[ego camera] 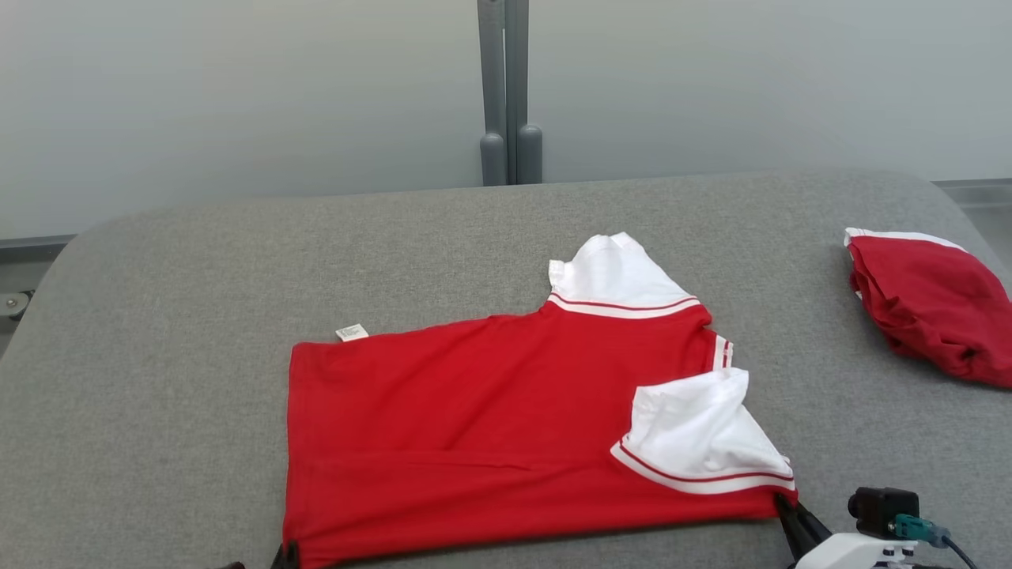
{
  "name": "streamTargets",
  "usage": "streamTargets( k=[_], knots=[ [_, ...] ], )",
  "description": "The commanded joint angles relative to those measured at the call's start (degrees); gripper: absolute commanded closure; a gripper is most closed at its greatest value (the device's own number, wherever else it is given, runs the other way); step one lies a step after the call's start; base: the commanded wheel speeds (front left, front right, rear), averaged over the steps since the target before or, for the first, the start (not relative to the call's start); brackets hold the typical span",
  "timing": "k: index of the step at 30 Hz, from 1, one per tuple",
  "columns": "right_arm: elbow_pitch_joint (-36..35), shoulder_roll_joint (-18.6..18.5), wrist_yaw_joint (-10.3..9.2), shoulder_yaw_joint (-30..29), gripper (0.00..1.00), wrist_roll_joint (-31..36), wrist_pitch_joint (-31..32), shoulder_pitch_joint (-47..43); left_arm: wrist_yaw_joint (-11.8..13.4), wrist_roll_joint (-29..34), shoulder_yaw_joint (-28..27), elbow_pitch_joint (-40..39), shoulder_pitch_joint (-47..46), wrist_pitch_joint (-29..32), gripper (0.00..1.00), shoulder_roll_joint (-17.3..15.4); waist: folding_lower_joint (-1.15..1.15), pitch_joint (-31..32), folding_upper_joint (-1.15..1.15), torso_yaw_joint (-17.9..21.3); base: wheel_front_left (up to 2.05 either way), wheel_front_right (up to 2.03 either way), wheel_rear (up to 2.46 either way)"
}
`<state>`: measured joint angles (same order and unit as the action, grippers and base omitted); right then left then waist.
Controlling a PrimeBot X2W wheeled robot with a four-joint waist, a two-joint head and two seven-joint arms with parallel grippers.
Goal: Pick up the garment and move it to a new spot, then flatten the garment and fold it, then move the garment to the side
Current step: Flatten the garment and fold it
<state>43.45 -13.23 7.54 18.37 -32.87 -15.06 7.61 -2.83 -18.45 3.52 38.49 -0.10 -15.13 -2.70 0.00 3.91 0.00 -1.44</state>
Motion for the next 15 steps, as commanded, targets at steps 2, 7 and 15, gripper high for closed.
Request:
streamTargets(
  k=[2,7,15],
  knots=[
    [0.16,-0.81,-0.11,0.19,1.0,-1.36,-0.14,-1.32,0.48,0.41,-0.48,0.42,1.65,0.02,1.0,-0.4,0.0,0.24,0.0,-0.07,0.0,0.0,0.0],
    [-0.29,-1.2,-0.11,-1.22,0.0,-2.12,-0.14,-0.94,0.96,0.76,-0.03,-0.2,1.35,0.02,0.0,-0.41,0.0,-1.01,0.0,-0.74,0.0,0.0,0.0],
    [-5.94,-1.8,-0.11,-7.29,0.0,1.36,-0.15,1.8,1.68,1.4,-0.07,-5.47,-2.17,0.02,0.0,-0.35,0.0,-5.26,0.0,-1.15,0.0,0.0,0.0]
  ],
)
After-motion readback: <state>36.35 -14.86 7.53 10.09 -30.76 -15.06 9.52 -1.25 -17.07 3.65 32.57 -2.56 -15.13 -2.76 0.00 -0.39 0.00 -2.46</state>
